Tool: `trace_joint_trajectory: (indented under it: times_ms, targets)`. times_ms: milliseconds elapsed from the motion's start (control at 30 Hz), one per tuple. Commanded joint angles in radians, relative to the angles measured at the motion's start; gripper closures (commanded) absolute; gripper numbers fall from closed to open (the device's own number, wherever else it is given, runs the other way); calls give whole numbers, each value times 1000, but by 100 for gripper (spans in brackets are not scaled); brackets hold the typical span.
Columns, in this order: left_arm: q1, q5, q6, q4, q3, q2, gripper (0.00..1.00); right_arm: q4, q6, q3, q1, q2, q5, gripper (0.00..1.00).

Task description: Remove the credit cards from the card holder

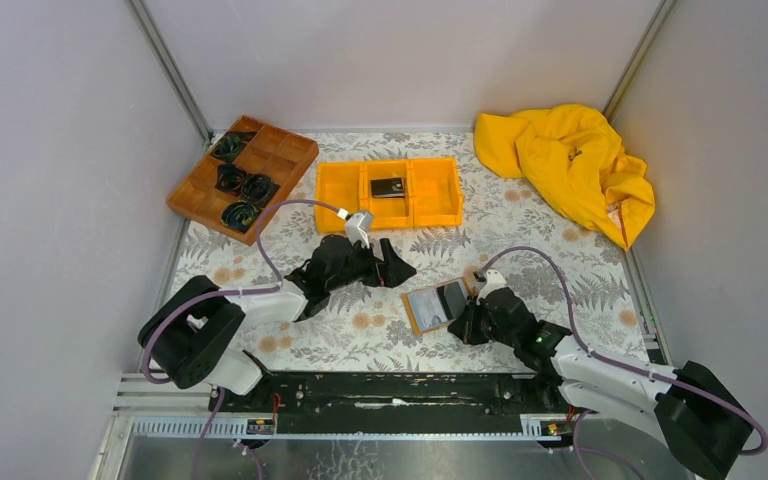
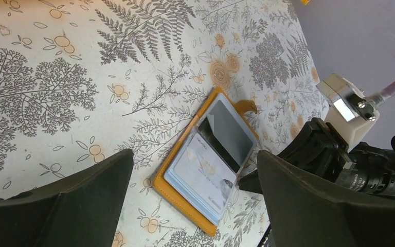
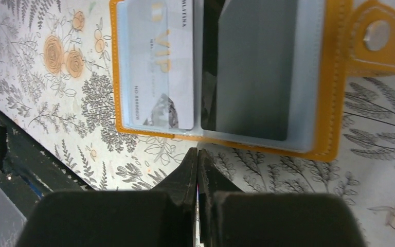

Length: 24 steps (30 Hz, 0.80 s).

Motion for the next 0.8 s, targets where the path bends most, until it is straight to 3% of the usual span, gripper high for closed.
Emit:
trace_joint_trajectory:
  times_ms: [0, 233, 433, 767]
  targets:
    - [7, -20, -1, 82, -15, 0, 2, 86, 29, -7, 46, 64, 18, 100]
    - [7, -41, -23, 52, 4, 31, 4, 217, 84, 22, 155, 224, 86, 100]
    - [7, -55, -49, 63, -2, 44, 4, 318, 102, 53, 169, 337, 103, 100]
    - [11, -41, -54, 86, -8, 56, 0, 305, 46, 171, 169, 452, 129, 100]
